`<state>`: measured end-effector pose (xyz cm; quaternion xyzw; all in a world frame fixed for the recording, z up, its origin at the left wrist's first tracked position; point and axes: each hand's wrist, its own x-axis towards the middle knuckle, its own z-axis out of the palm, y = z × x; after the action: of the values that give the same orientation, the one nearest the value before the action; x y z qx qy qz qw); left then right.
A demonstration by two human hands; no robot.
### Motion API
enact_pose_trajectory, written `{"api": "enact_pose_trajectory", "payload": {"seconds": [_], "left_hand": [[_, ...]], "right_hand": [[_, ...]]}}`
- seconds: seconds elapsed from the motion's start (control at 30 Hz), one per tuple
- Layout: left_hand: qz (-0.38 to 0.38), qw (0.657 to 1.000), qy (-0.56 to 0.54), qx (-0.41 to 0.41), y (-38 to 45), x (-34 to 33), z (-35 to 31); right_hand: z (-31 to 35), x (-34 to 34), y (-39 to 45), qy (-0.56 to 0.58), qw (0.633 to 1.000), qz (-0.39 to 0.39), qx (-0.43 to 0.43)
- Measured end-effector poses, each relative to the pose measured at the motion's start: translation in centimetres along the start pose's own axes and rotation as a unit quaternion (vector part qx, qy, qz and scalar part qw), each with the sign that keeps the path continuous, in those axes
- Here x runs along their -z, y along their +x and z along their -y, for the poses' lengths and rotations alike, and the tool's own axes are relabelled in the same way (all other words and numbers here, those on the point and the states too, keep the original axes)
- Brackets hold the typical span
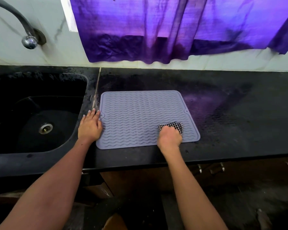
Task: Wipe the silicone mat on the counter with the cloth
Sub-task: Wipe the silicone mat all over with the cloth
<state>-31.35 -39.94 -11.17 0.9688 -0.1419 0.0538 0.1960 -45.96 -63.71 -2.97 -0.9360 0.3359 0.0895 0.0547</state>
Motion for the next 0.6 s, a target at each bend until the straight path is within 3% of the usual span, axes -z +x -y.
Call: {"api": "enact_pose_trajectory", "payload": {"seconds": [0.13,0.3,0.37,0.47,0.6], "left_hand": [[0.0,1.0,0.0,0.005,-0.1,0.0,-0.2],[0.007,1.0,-0.001,0.005,-0.2,0.3,-0.5],[0.009,1.0,0.001,0.007,-0.2,0.4,-0.5],[0.009,1.0,0.001,0.008,-0.3,0.5,-0.6],[0.016,1.0,0.008,0.008,-0.4,0.6,-0.5]], "right_hand": [[0.5,-1.3,-0.7,-0.114,0.993,0.004,0.035],[-0.2,2.1,0.5,0.037,0.999,0.013,-0.006],[0.9,2.9,0.2,0.076,0.997,-0.017,-0.007],[4.2,1.9,-1.8,0.082,0.993,-0.047,0.064],[7.6,-0.7,-3.9,0.041,0.989,-0.025,0.139]]}}
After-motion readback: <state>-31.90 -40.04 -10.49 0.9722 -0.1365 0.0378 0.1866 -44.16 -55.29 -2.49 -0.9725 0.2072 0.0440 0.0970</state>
